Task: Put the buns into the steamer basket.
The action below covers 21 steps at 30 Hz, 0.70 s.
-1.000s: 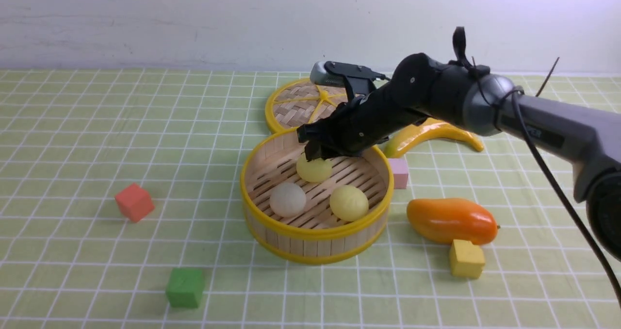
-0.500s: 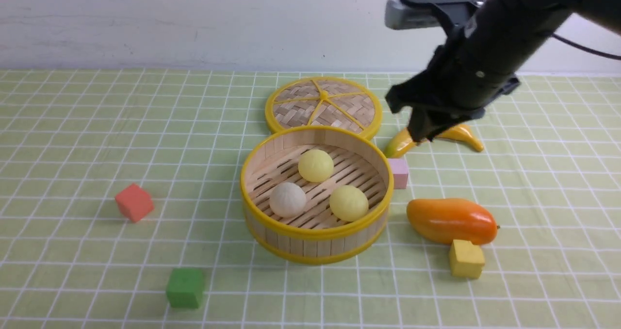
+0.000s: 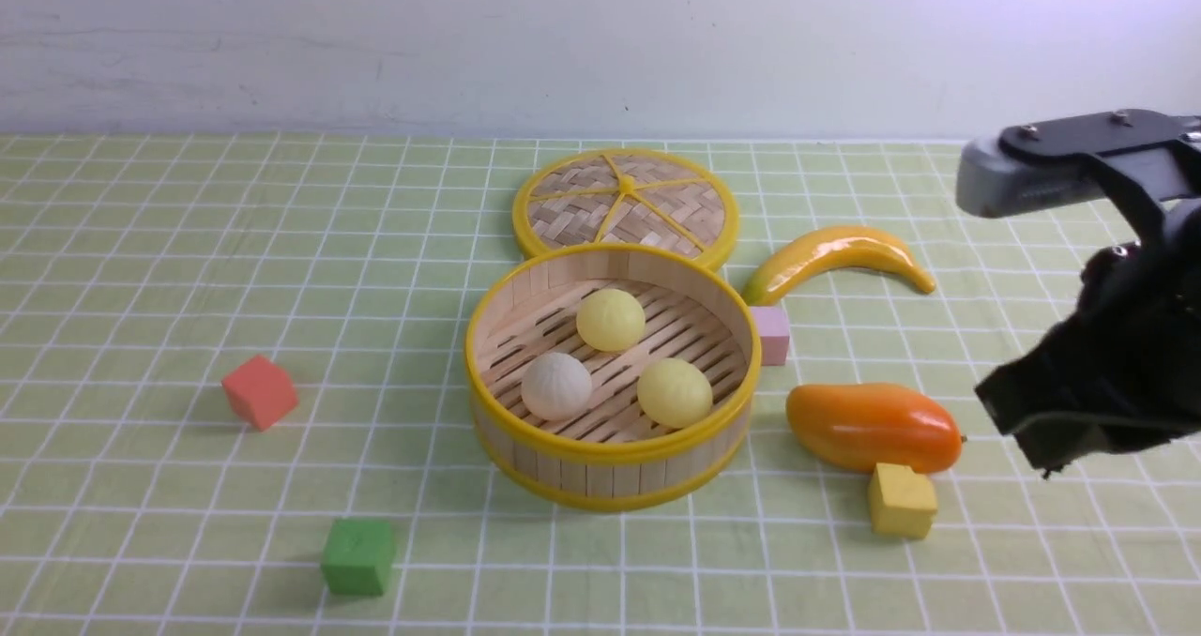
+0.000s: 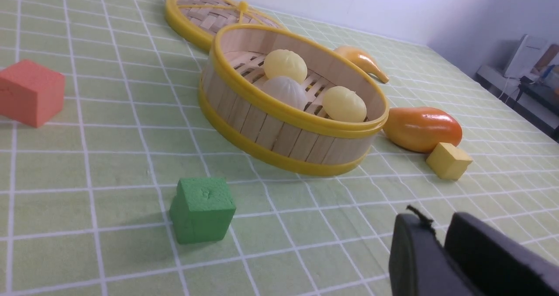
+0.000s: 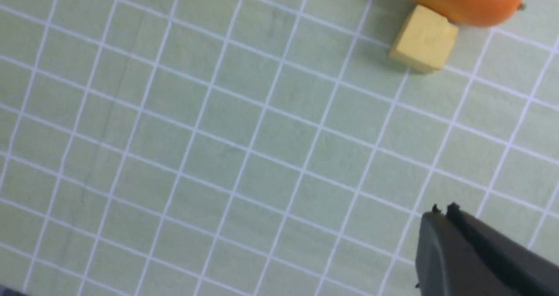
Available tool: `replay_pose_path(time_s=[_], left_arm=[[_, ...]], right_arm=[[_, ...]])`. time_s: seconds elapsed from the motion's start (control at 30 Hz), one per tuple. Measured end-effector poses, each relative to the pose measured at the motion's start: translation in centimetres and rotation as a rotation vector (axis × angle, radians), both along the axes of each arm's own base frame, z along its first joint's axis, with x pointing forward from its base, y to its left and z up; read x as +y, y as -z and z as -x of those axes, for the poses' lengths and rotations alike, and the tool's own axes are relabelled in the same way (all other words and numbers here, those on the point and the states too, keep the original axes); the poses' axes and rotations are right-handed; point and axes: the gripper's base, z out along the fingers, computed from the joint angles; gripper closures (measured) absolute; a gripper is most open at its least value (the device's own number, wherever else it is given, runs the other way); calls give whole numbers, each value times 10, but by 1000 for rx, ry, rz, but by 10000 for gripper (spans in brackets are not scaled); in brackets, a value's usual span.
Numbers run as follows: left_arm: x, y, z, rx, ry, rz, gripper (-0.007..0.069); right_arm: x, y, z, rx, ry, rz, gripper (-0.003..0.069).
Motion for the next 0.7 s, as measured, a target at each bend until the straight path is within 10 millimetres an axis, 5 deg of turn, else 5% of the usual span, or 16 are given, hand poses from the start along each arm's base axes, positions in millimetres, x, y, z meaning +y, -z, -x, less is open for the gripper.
replay_pose_path(time_s=[0.23, 0.4, 0.53, 0.7], left_arm=[[0, 0, 0, 0, 0, 0, 515], [0, 0, 0, 1, -1, 0, 510], [0, 0, 0, 1, -1, 0, 505], [0, 0, 0, 4, 1, -2, 504]], right_arm=[[-4, -3, 3, -18, 1, 20, 678], [-45, -5, 34, -225, 121, -22, 678], [-77, 12, 78, -535, 243, -110, 678], [-102, 90, 137, -844, 371, -128, 678]])
